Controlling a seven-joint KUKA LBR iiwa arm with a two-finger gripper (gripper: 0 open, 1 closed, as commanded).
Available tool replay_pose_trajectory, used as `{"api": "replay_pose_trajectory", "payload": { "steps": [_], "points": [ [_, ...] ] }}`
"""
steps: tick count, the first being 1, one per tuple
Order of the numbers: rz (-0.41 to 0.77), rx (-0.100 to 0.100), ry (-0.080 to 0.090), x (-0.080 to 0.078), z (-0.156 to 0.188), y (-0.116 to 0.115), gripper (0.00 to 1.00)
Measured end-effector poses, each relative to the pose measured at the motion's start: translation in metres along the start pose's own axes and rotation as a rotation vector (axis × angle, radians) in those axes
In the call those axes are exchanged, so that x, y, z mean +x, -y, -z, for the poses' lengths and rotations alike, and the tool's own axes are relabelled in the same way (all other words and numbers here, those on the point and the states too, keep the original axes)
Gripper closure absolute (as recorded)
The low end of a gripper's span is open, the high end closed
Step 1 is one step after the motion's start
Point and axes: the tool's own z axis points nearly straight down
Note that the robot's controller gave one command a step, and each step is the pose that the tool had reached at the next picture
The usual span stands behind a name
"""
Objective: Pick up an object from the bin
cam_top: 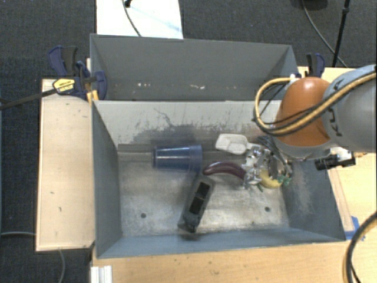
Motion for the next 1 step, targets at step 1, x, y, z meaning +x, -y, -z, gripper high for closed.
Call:
{"api": "replay_pose_trajectory", "payload": {
  "steps": [1],
  "points": [
    [0.002, -0.001, 0.000, -0.0010, 0.0157, -0.0004, 1.00]
  ]
}}
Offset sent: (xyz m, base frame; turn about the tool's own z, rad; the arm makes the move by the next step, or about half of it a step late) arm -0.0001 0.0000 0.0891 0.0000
